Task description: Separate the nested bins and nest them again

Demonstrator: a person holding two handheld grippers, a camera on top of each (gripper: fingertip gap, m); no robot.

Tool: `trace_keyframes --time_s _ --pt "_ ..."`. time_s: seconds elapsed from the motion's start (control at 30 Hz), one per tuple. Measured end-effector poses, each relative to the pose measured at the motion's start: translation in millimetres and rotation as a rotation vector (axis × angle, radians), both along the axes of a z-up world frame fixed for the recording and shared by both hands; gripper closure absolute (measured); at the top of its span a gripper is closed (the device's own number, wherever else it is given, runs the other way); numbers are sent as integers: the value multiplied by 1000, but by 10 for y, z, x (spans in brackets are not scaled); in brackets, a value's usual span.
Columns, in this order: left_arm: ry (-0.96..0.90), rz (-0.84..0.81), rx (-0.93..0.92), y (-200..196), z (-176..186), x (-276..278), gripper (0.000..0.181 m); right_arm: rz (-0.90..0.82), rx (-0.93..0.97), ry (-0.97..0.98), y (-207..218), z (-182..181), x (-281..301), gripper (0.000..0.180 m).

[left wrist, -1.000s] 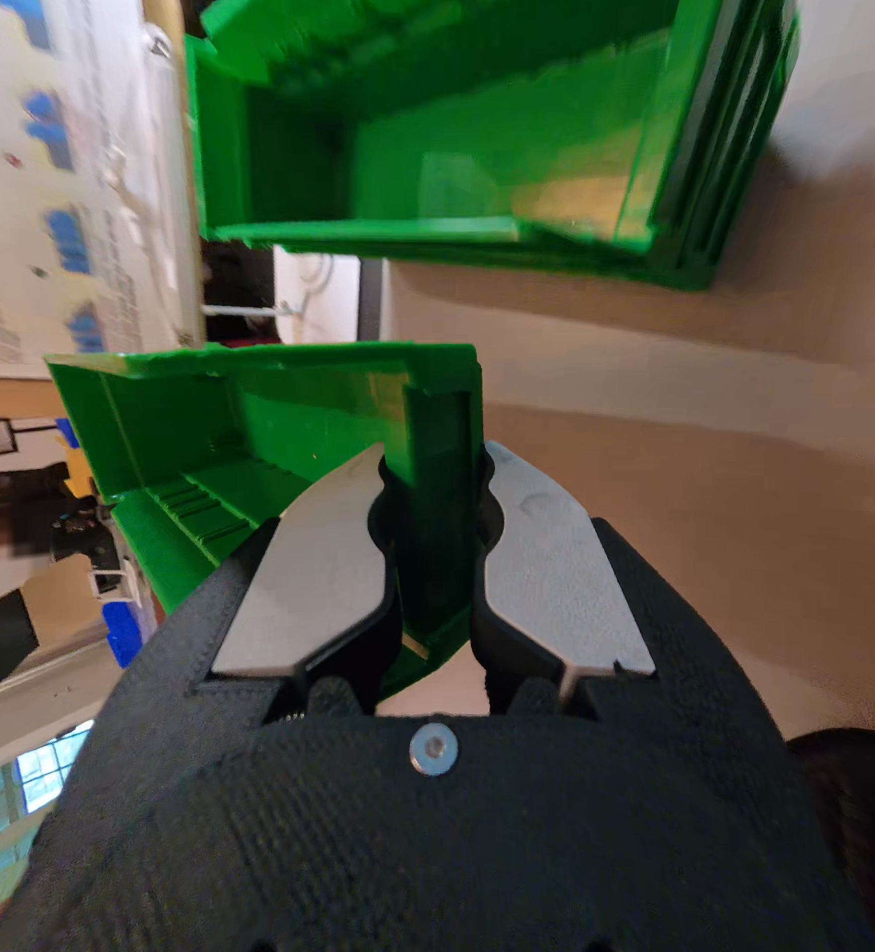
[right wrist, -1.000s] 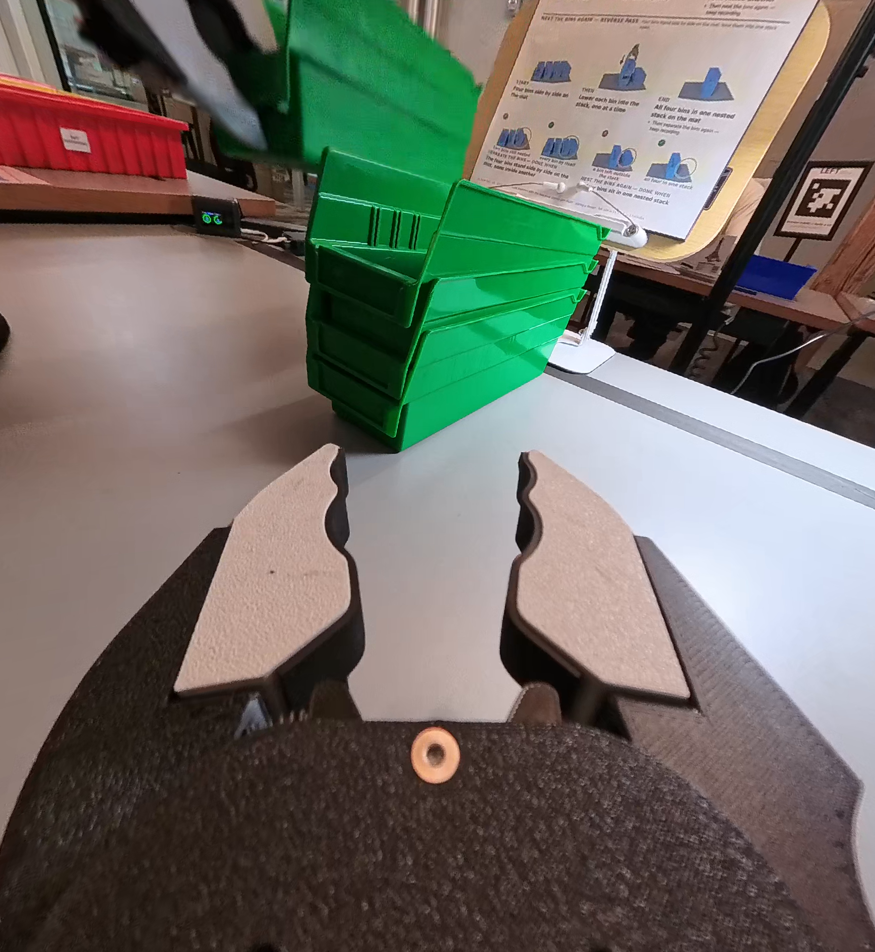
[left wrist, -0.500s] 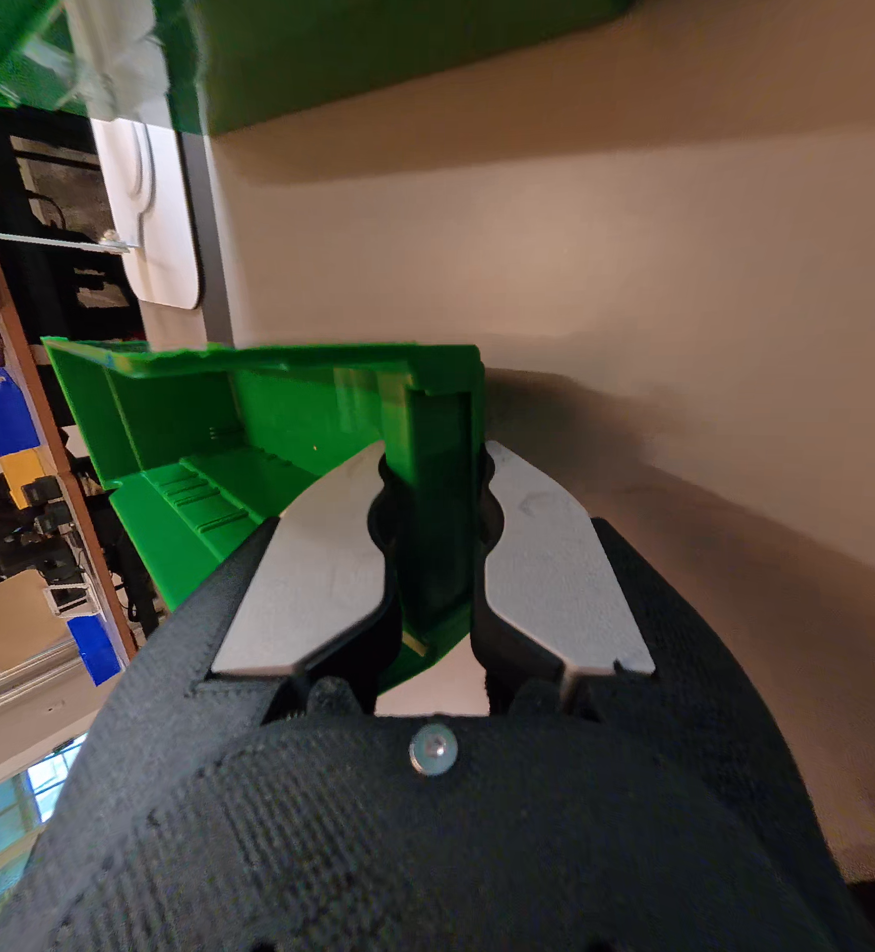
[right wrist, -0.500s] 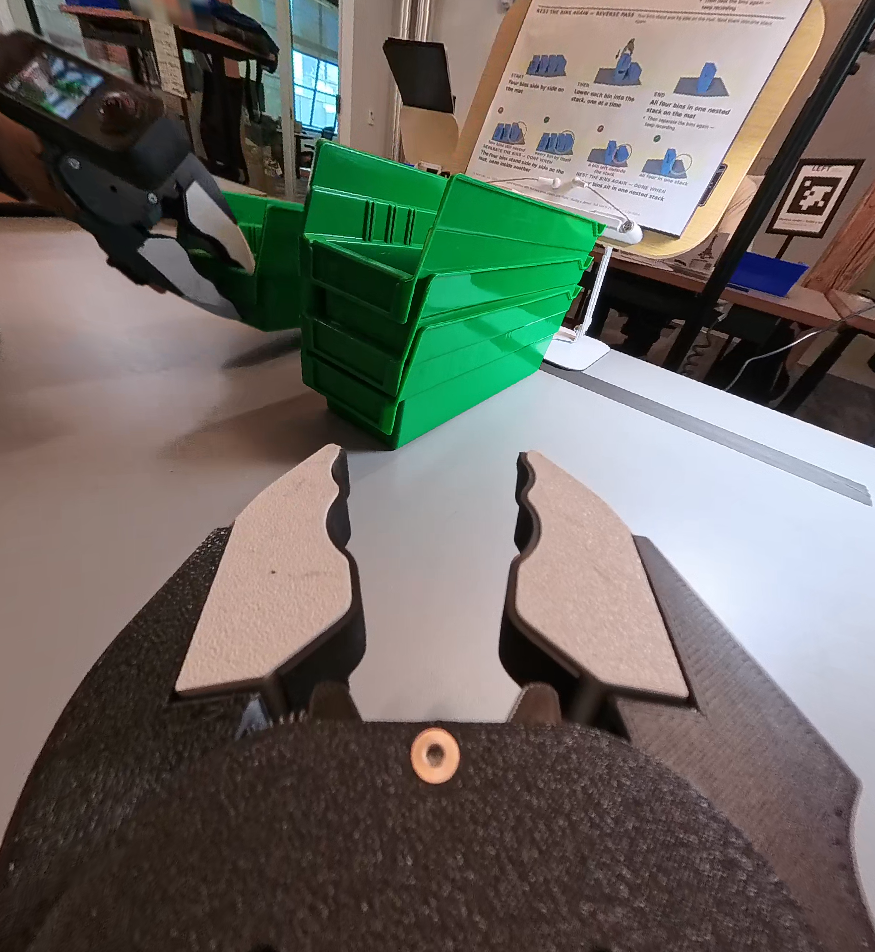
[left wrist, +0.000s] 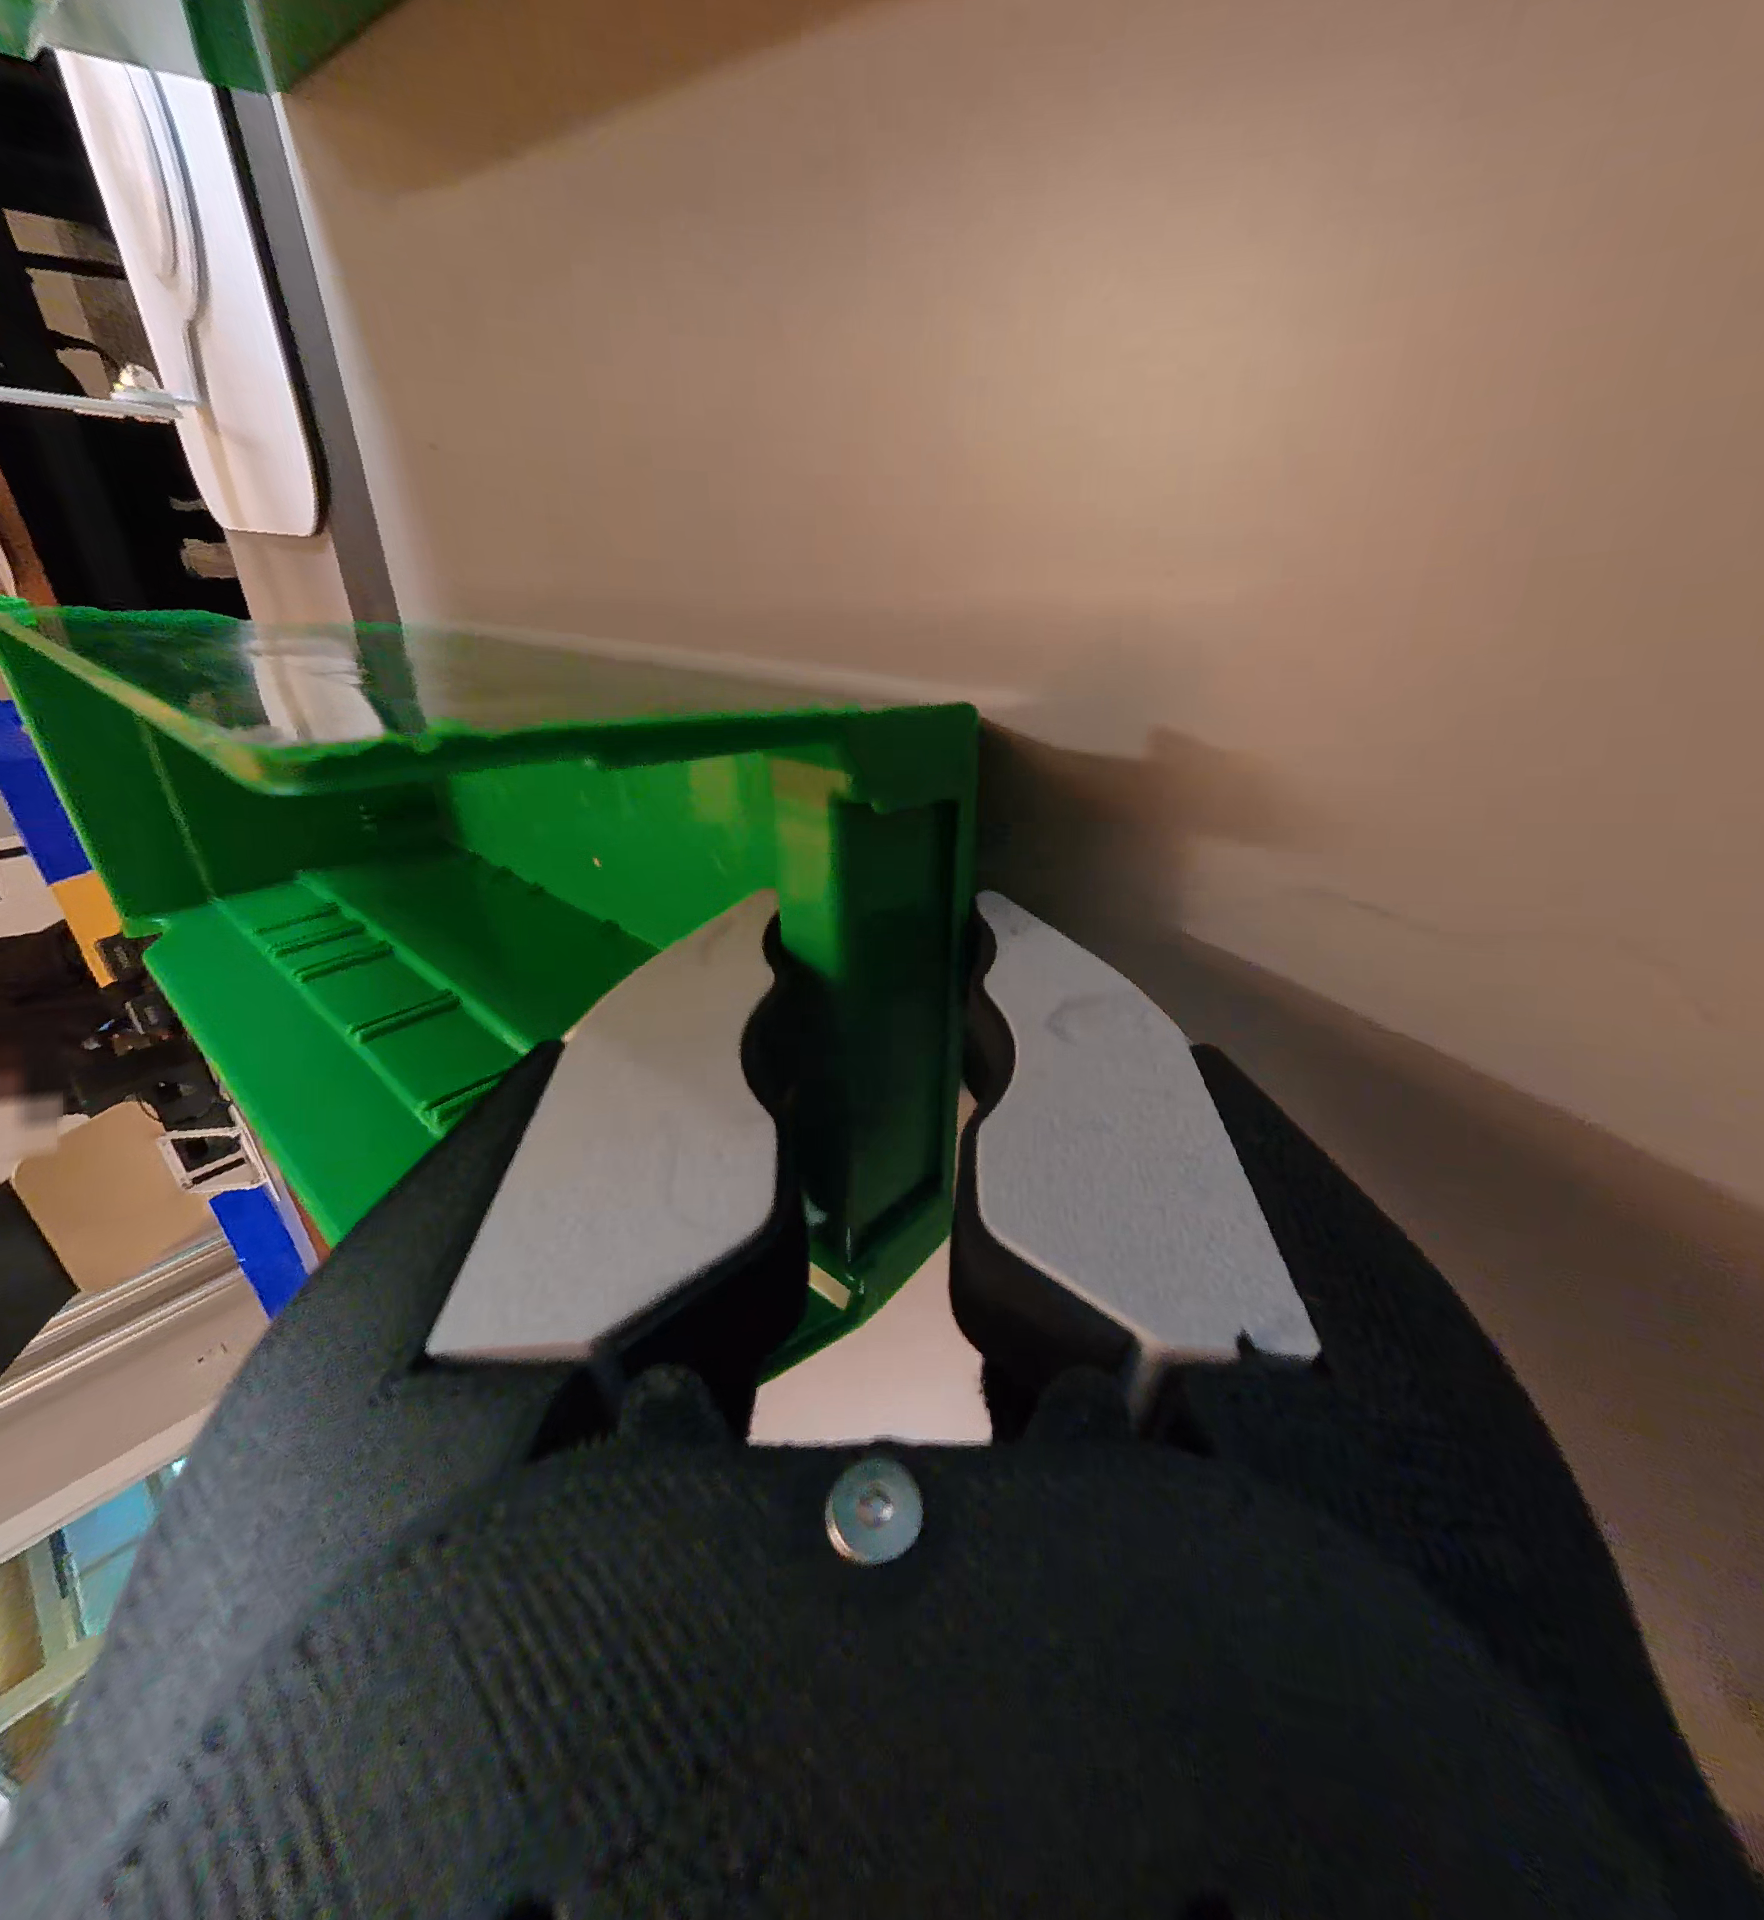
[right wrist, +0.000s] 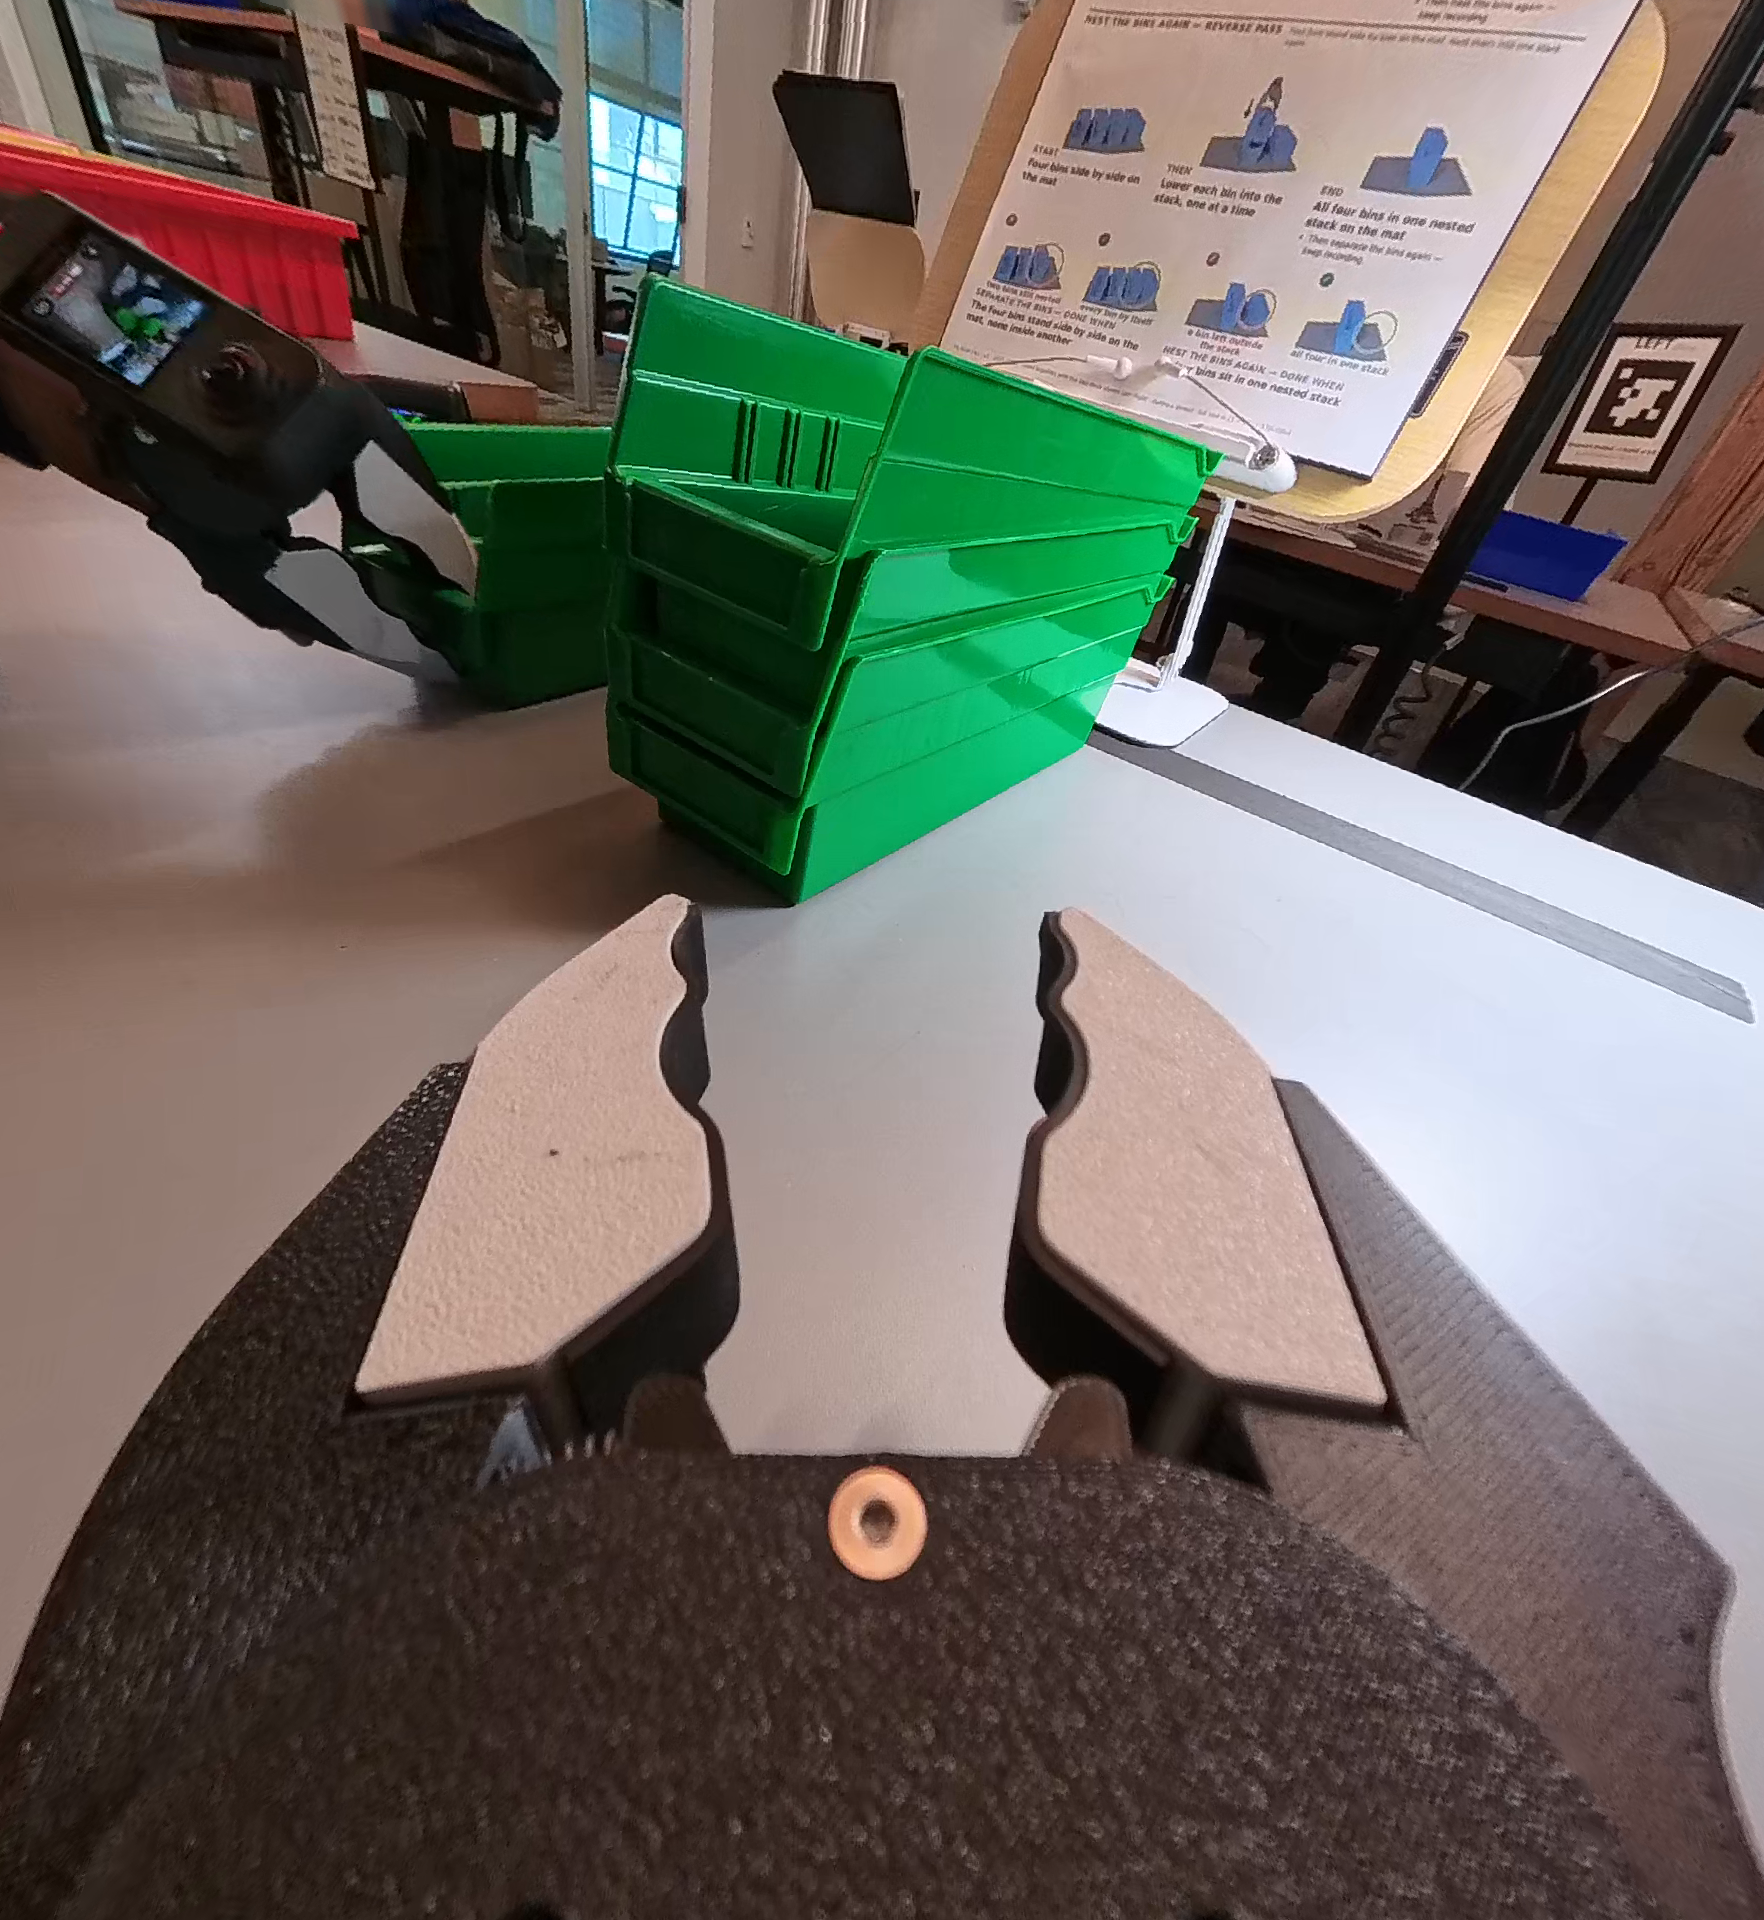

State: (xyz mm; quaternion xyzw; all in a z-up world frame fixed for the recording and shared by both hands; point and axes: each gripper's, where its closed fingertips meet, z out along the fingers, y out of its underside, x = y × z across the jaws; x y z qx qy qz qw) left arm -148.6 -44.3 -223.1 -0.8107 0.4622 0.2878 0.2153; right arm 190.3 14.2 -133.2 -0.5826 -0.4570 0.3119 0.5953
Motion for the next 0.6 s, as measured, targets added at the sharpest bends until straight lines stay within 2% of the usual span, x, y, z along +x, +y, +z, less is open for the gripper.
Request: trace_keyframes --time_s 0.43,0.6 --pt "-42 30 -22 -73 -8 92 150 -3 2 -5 1 -8 -4 119" --pt "-129 32 -2 -141 238 216 133 -4 -1 -1 5 -4 -2 119"
